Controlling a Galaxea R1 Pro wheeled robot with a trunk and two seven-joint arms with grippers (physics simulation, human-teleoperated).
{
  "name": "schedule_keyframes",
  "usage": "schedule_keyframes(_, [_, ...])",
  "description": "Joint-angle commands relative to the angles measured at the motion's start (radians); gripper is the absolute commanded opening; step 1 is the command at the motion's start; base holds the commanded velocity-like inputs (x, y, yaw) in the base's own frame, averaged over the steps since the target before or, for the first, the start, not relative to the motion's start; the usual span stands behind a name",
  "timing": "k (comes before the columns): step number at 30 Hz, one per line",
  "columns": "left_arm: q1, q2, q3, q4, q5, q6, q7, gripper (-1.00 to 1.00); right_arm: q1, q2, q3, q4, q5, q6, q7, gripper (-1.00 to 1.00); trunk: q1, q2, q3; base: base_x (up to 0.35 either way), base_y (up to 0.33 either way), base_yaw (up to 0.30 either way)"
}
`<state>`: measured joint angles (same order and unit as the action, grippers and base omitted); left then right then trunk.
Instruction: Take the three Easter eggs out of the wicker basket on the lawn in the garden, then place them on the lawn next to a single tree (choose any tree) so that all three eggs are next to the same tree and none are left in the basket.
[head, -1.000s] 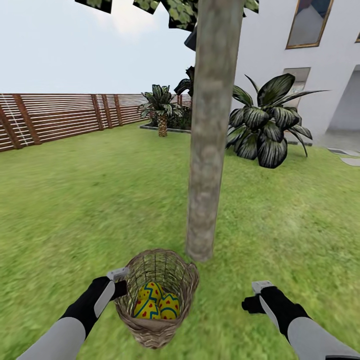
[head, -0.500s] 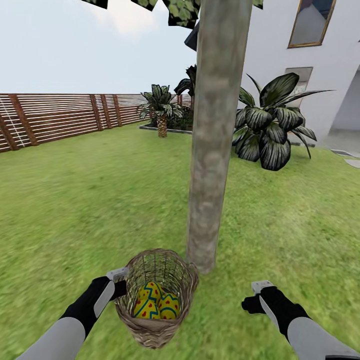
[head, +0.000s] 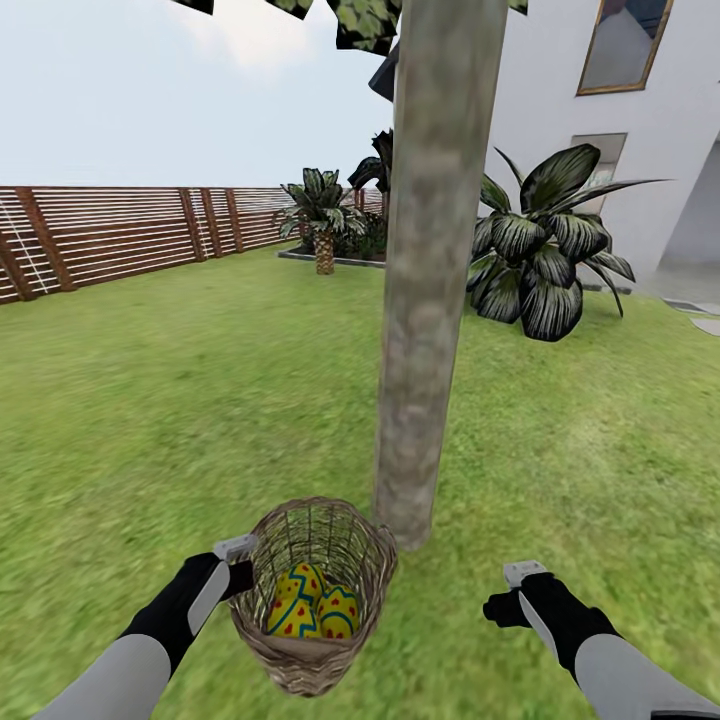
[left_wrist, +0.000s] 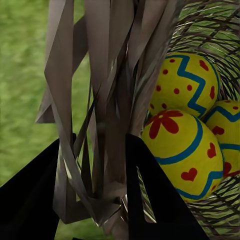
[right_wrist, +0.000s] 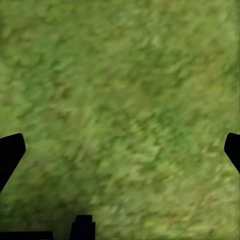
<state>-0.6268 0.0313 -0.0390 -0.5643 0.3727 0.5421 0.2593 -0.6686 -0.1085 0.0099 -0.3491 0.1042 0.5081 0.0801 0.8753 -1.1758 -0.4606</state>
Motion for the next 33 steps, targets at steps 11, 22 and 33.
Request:
schedule_keyframes(11, [-0.001, 0.000, -0.004, -0.004, 0.014, 0.002, 0.008, -1.00, 0.001, 0.001, 0.001, -0.002, 0.011, 0.006, 0.007, 1.00, 0.042, -0.078, -0.036, 0.000, 0.000, 0.000])
schedule_keyframes(22, [-0.001, 0.001, -0.003, -0.006, 0.013, 0.001, 0.008, -1.00, 0.001, 0.001, 0.001, -0.002, 0.011, 0.006, 0.007, 1.00, 0.084, -0.155, -0.070, 0.000, 0.000, 0.000])
schedule_keyframes(33, [-0.001, 0.000, -0.001, -0.006, 0.014, 0.001, 0.008, -1.00, 0.003, 0.003, 0.002, -0.001, 0.011, 0.005, 0.007, 1.00, 0.127, -0.232, -0.105, 0.000, 0.000, 0.000])
